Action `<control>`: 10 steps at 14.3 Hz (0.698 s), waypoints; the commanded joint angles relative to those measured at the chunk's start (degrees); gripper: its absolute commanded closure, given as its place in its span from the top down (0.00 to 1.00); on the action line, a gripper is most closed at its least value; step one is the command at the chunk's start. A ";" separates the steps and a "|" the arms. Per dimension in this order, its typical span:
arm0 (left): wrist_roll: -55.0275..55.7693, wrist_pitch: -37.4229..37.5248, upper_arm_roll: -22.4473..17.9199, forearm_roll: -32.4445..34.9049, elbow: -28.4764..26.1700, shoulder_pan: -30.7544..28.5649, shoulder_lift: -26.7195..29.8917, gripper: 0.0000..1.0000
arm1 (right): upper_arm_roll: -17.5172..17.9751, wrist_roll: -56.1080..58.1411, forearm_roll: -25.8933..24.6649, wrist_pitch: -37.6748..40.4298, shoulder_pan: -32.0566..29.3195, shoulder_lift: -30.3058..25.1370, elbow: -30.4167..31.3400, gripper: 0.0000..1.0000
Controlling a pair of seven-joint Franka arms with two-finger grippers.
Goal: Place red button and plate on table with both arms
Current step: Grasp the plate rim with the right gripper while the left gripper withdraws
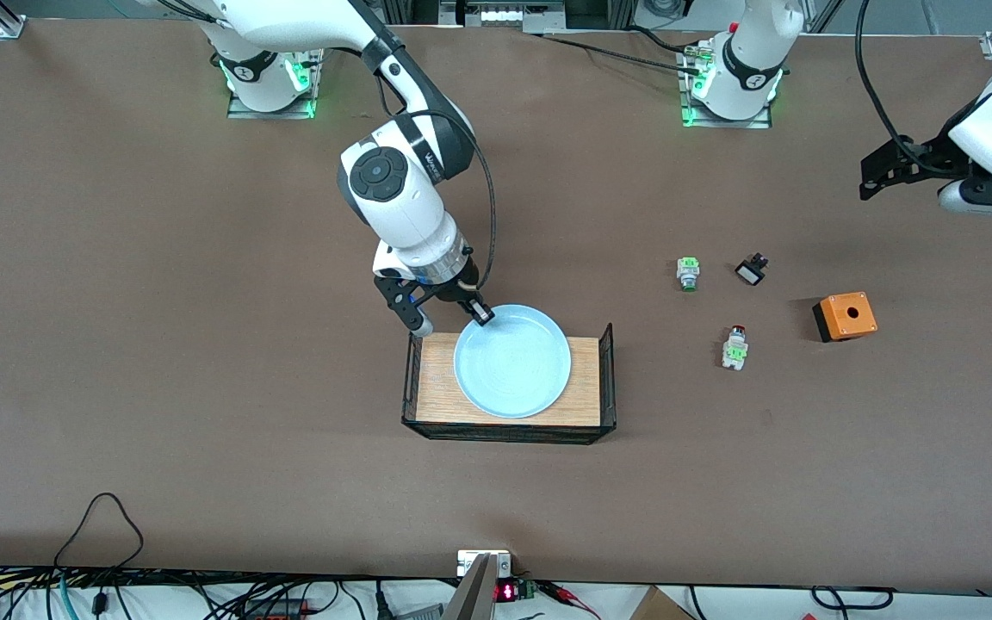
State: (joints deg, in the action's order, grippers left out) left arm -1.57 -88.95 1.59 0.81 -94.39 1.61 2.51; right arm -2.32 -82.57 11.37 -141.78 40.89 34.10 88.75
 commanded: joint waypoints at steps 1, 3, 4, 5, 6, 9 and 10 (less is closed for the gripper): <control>-0.54 -3.31 0.43 1.48 2.28 -0.12 -2.24 1.00 | -1.02 -0.22 -0.47 0.36 2.17 -0.43 -1.13 0.00; -0.45 -4.03 0.70 2.44 2.37 0.32 -2.52 1.00 | -0.93 -0.22 -0.21 0.71 2.00 -2.53 -1.13 0.00; -0.36 -3.86 0.87 2.62 2.37 0.32 -2.34 1.00 | -0.93 -0.14 -0.03 2.02 1.82 -3.50 -1.13 0.00; -0.36 -3.77 0.96 2.53 2.37 0.32 -2.34 1.00 | -0.93 -0.05 -0.03 3.94 1.56 -4.38 -1.13 0.00; -0.10 -3.60 0.96 2.45 2.45 0.32 -2.34 1.00 | -0.93 0.13 -0.03 5.01 1.30 -5.35 -1.13 0.00; -0.01 -3.33 0.87 2.36 2.46 0.23 -2.16 1.00 | -0.93 0.74 -0.21 8.34 0.33 -7.90 -1.13 0.00; -0.01 -3.33 0.87 2.36 2.46 0.23 -2.16 1.00 | -0.93 2.14 -0.21 9.84 -0.02 -8.95 -1.13 0.00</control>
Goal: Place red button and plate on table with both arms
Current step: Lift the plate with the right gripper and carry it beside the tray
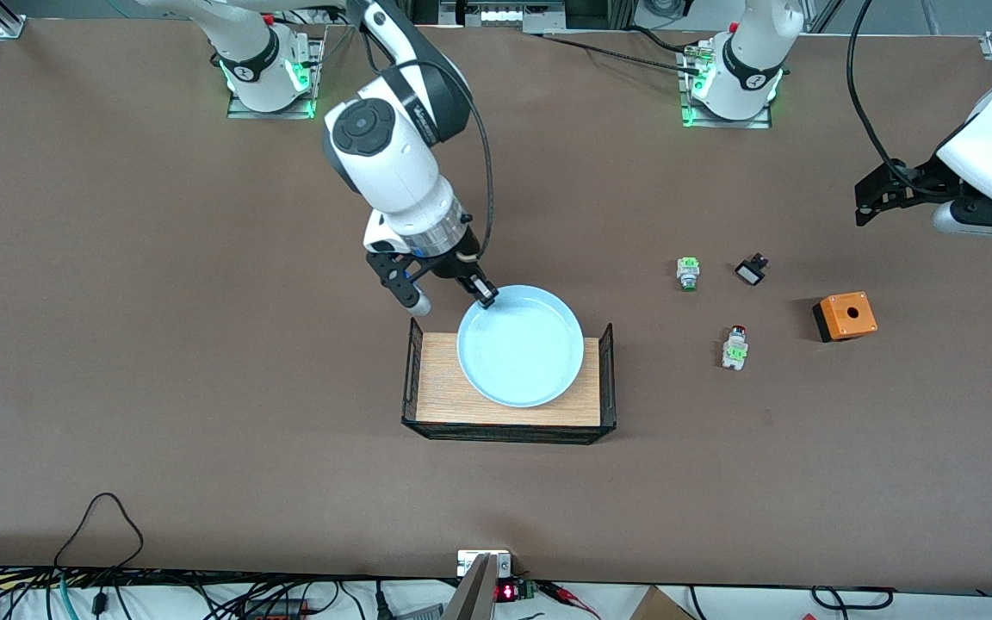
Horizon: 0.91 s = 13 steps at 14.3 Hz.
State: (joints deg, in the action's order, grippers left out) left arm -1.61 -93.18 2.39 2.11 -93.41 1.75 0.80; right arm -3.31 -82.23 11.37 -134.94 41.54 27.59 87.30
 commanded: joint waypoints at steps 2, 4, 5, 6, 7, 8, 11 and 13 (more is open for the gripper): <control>0.03 0.90 0.07 1.05 1.47 -0.08 -0.45 1.00 | 0.06 6.10 -0.21 7.65 -1.45 -4.73 0.33 0.00; 0.03 0.90 0.07 1.05 1.47 -0.08 -0.45 1.00 | 0.06 11.54 -0.21 13.18 -3.65 -7.10 0.33 0.00; 0.29 0.90 0.07 1.05 1.47 -0.08 -0.45 1.00 | 0.06 14.27 -0.21 15.82 -4.61 -8.33 0.33 0.00; 0.29 0.90 0.07 0.97 1.47 -0.08 -0.45 1.00 | 0.06 17.77 -0.21 18.89 -5.93 -9.48 0.33 0.00; 0.29 0.90 0.07 0.97 1.47 -0.08 -0.45 1.00 | 0.06 21.03 -0.21 21.80 -6.99 -10.36 0.33 0.00; 0.29 0.90 0.07 0.97 1.47 -0.08 -0.45 1.00 | 0.06 24.45 -0.64 24.17 -8.22 -11.06 0.42 0.00; 0.38 0.99 0.07 0.88 1.47 -0.08 -0.45 1.00 | -0.03 33.68 -1.09 29.46 -12.69 -12.73 0.59 0.00; 0.38 0.99 0.07 0.88 1.47 -0.08 -0.45 1.00 | 0.06 41.84 -1.18 32.09 -17.17 -13.61 1.55 0.00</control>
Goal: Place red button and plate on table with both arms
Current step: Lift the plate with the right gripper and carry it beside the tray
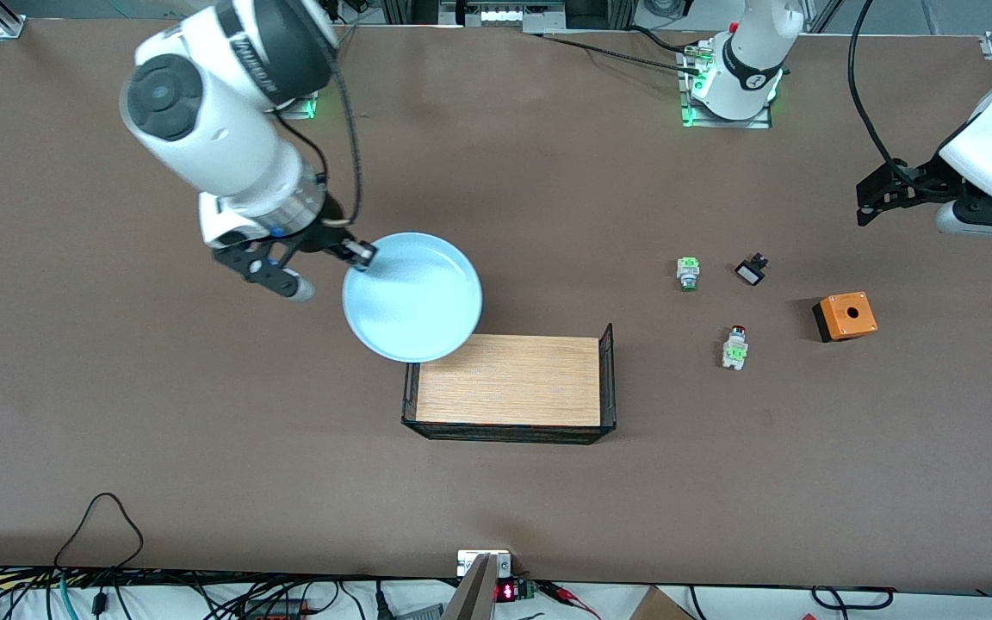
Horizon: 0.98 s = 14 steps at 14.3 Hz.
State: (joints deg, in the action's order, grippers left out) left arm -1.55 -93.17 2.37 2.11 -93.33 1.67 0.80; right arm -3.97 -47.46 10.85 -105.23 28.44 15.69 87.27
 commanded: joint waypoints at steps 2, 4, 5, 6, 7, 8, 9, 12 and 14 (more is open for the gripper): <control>0.32 0.97 0.09 0.87 1.39 0.00 -0.45 1.00 | 0.63 15.08 -0.65 4.32 -8.47 -1.80 2.28 0.00; 0.32 0.97 0.09 0.87 1.39 0.00 -0.45 1.00 | 0.63 20.97 -0.74 5.12 -11.55 -2.33 3.69 0.00; 0.32 0.97 0.09 0.87 1.39 0.00 -0.45 1.00 | 0.63 23.70 -0.74 5.12 -13.31 -2.51 4.56 0.00; 0.32 1.05 0.09 0.87 1.39 0.00 -0.45 1.00 | 0.63 26.42 -0.74 5.12 -14.72 -2.51 5.10 0.00; 0.32 1.32 0.09 0.87 1.39 -0.09 -0.45 1.00 | 0.63 29.32 -0.74 5.12 -15.86 -2.59 5.97 0.00; 0.32 1.41 0.09 0.87 1.39 -0.09 -0.45 1.00 | 0.63 32.74 -0.82 5.12 -17.35 -2.94 7.20 0.00; 0.32 1.41 0.09 0.79 1.39 -0.09 -0.45 1.00 | 0.63 36.95 -1.00 5.03 -18.76 -3.47 9.04 0.00; 0.32 1.41 0.09 0.79 1.48 -0.18 -0.45 1.00 | 0.63 43.49 -5.73 4.25 -20.44 -3.30 12.21 0.00; 0.32 1.49 0.00 0.79 1.39 -0.27 -0.45 1.00 | 0.63 43.59 -7.85 3.19 -20.80 -3.47 14.93 0.00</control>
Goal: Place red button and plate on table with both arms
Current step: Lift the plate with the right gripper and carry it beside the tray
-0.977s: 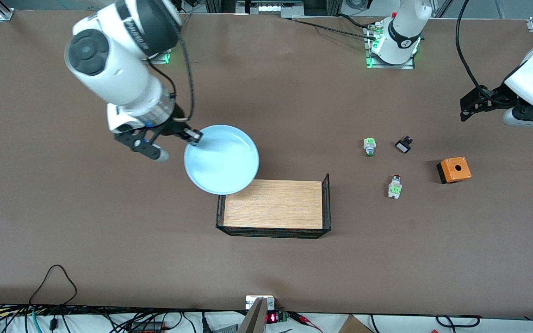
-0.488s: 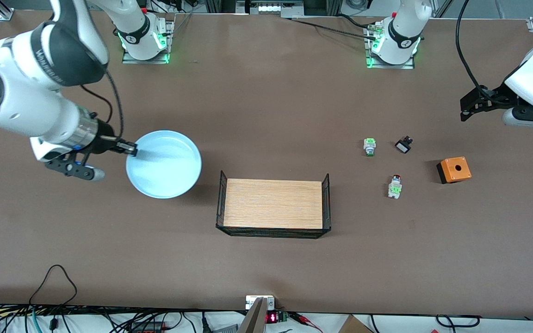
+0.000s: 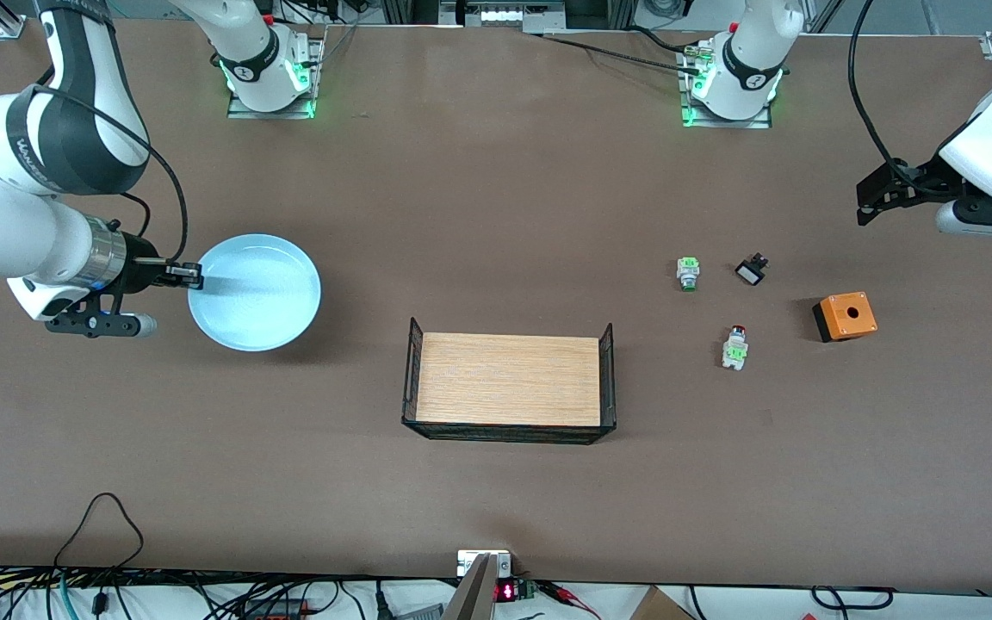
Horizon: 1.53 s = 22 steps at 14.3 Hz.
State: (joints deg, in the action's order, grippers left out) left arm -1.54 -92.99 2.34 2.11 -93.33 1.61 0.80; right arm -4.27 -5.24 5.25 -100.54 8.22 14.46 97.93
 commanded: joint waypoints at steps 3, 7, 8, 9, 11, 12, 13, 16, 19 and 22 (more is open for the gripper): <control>0.31 1.32 0.03 0.79 1.39 -0.20 -0.45 1.00 | 0.93 1.37 -4.98 -4.13 -1.01 -2.42 8.23 0.00; 0.31 1.32 0.03 0.79 1.39 -0.20 -0.45 1.00 | 1.01 7.95 -4.99 -9.58 -4.35 -2.77 14.12 0.00; 0.31 1.32 0.12 0.79 1.48 -0.20 -0.45 1.00 | 1.01 8.75 -4.99 -10.63 -4.79 -2.95 15.26 0.00; 0.31 1.32 0.04 0.79 1.39 -0.20 -0.45 1.00 | 1.01 9.54 -4.99 -11.86 -5.06 -2.95 16.58 0.00; 0.31 1.32 0.04 0.79 1.39 -0.20 -0.45 1.00 | 1.01 10.94 -4.99 -14.58 -5.94 -2.95 19.74 0.00; 0.22 1.50 0.03 0.79 1.39 -0.20 -0.45 1.00 | 1.01 12.00 -4.99 -17.12 -7.07 -3.12 22.19 0.00; 0.22 1.58 0.03 0.79 1.39 -0.20 -0.45 1.00 | 1.01 13.75 -4.99 -20.11 -7.69 -3.56 24.48 0.00; 0.31 1.58 0.03 0.79 1.48 -0.20 -0.45 1.00 | 1.01 15.60 -4.90 -23.47 -9.01 -3.39 27.74 0.00; 0.22 1.58 0.12 0.79 1.48 -0.20 -0.45 1.00 | 1.10 18.59 -4.63 -26.54 -10.24 -1.99 29.86 0.00; 0.31 1.58 0.03 0.79 1.39 -0.20 -0.45 1.00 | 1.10 19.74 -4.37 -28.83 -10.69 -0.84 31.53 0.00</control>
State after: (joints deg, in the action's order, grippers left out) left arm -1.54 -92.64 2.29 2.11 -93.32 1.52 0.80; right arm -4.13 12.93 0.88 -127.24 -1.25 13.99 127.49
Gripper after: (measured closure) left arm 0.000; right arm 0.978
